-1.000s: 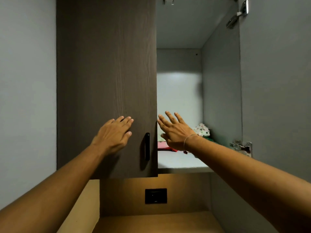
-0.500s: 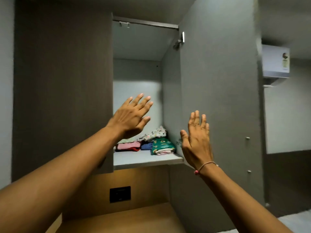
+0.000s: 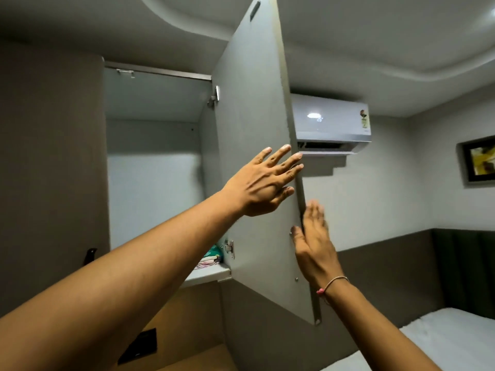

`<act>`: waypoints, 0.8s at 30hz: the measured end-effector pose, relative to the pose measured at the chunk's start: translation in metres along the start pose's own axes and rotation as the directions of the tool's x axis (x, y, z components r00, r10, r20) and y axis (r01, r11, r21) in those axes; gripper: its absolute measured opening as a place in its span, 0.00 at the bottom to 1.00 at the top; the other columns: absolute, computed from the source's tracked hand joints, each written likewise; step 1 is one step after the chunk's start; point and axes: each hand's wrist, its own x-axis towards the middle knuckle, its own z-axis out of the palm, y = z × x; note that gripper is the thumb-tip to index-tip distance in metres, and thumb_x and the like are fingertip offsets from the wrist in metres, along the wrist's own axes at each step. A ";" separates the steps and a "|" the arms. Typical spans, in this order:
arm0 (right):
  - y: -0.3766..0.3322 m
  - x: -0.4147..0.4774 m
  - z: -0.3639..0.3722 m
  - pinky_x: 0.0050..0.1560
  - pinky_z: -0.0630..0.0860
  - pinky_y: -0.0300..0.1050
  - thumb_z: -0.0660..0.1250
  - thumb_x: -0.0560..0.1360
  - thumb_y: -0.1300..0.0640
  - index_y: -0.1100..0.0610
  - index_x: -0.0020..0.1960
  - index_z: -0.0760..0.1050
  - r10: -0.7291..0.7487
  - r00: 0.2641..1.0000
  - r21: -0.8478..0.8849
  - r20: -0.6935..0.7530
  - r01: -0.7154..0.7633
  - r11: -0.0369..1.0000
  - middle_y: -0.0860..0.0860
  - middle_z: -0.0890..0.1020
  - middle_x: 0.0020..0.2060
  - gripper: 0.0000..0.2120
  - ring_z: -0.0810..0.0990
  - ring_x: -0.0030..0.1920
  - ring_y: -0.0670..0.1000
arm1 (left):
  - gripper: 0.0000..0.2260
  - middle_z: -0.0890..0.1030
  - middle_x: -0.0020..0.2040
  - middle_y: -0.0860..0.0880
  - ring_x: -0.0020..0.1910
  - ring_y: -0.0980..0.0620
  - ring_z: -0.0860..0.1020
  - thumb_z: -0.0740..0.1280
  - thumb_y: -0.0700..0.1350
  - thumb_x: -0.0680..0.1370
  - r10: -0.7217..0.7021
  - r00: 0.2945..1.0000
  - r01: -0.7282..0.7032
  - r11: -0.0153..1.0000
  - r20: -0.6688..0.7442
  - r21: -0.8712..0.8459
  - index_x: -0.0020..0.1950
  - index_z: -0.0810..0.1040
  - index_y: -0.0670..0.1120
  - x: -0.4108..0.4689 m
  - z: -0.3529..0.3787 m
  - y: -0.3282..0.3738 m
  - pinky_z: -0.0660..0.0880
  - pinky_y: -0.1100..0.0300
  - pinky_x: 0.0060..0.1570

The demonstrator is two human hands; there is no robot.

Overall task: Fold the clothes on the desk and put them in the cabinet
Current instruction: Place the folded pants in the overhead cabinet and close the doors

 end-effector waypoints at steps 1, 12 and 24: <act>0.003 0.002 0.000 0.76 0.37 0.43 0.45 0.77 0.43 0.51 0.77 0.36 -0.008 0.999 0.026 0.031 0.007 1.000 0.49 0.39 0.78 0.33 0.36 0.76 0.44 | 0.26 0.46 0.80 0.47 0.78 0.45 0.42 0.45 0.57 0.83 -0.002 1.000 0.002 1.000 0.012 0.007 0.79 0.48 0.49 0.004 0.002 0.001 0.46 0.44 0.76; -0.013 -0.010 0.011 0.77 0.45 0.41 0.49 0.78 0.44 0.47 0.78 0.41 -0.150 0.987 0.194 0.050 0.137 0.971 0.42 0.43 0.77 0.31 0.41 0.77 0.40 | 0.27 0.48 0.80 0.48 0.78 0.45 0.43 0.40 0.58 0.81 -0.054 0.999 0.054 0.998 -0.003 0.039 0.79 0.48 0.50 -0.033 -0.003 -0.014 0.44 0.42 0.76; -0.124 -0.018 0.125 0.76 0.40 0.40 0.45 0.80 0.46 0.45 0.77 0.41 -0.521 0.836 0.283 0.176 0.464 0.840 0.42 0.46 0.78 0.27 0.40 0.77 0.41 | 0.27 0.48 0.80 0.48 0.79 0.46 0.45 0.44 0.57 0.82 -0.322 0.939 0.299 0.938 0.123 0.178 0.79 0.48 0.48 -0.210 -0.018 -0.089 0.48 0.43 0.76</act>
